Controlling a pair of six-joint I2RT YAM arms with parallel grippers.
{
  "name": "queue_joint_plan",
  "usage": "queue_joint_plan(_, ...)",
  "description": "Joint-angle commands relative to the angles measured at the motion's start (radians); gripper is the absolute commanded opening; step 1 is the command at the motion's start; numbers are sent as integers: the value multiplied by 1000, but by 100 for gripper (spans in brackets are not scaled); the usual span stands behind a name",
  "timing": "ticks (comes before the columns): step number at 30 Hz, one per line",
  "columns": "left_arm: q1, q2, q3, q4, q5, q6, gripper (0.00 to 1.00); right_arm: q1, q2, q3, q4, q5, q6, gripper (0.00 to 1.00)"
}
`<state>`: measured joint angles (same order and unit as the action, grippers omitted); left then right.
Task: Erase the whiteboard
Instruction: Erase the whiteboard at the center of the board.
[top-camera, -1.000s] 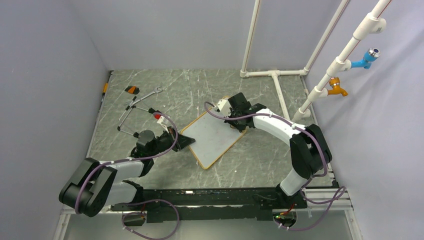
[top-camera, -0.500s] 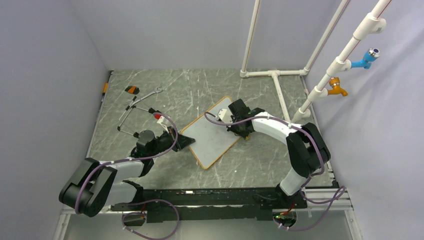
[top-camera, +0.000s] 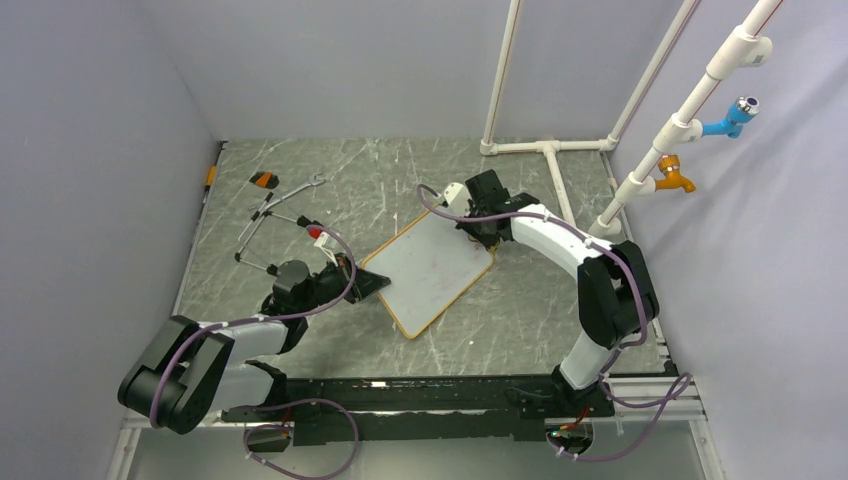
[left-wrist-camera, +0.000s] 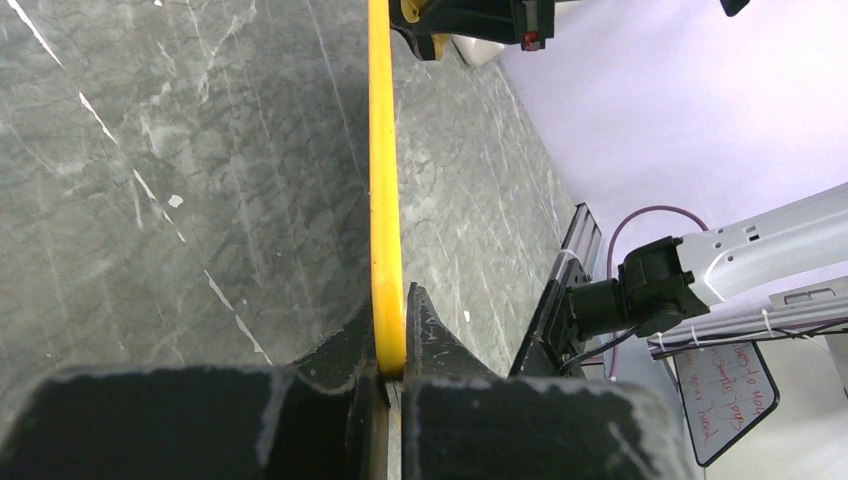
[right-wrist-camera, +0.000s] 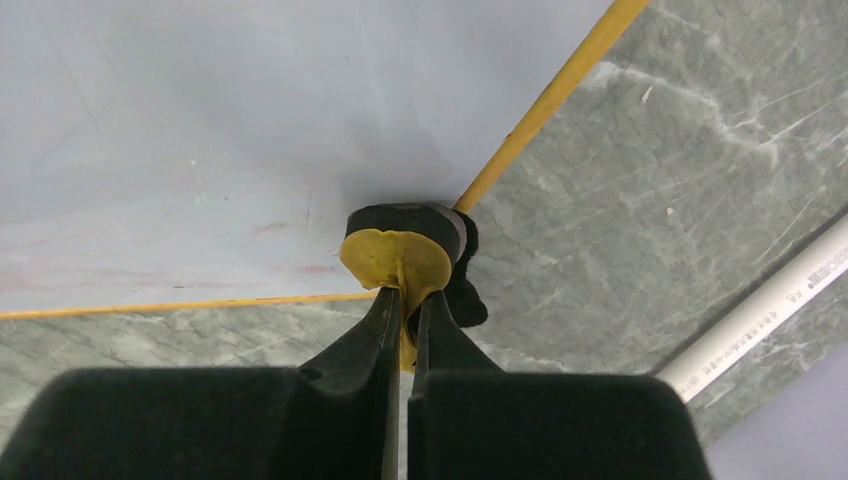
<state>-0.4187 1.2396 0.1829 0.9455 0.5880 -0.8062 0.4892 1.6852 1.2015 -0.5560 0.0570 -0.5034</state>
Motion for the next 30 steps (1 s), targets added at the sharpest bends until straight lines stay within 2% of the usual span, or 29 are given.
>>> queue_joint_plan(1, -17, -4, 11, 92, 141, -12, 0, 1, 20, 43, 57, -71, 37, 0)
queue_joint_plan(9, -15, -14, 17, 75, 141, -3, 0, -3, 24, -80, -70, -59, -61, 0)
queue_joint_plan(15, -15, -4, 19, 86, 145, -5, 0, -15, 55, -126, -129, -21, -73, 0)
queue_joint_plan(20, -15, 5, 17, 95, 149, -7, 0, -14, 79, -71, -122, -52, -48, 0)
queue_joint_plan(30, -15, 30, 19, 122, 169, -15, 0, -14, 81, 153, -63, -127, 25, 0)
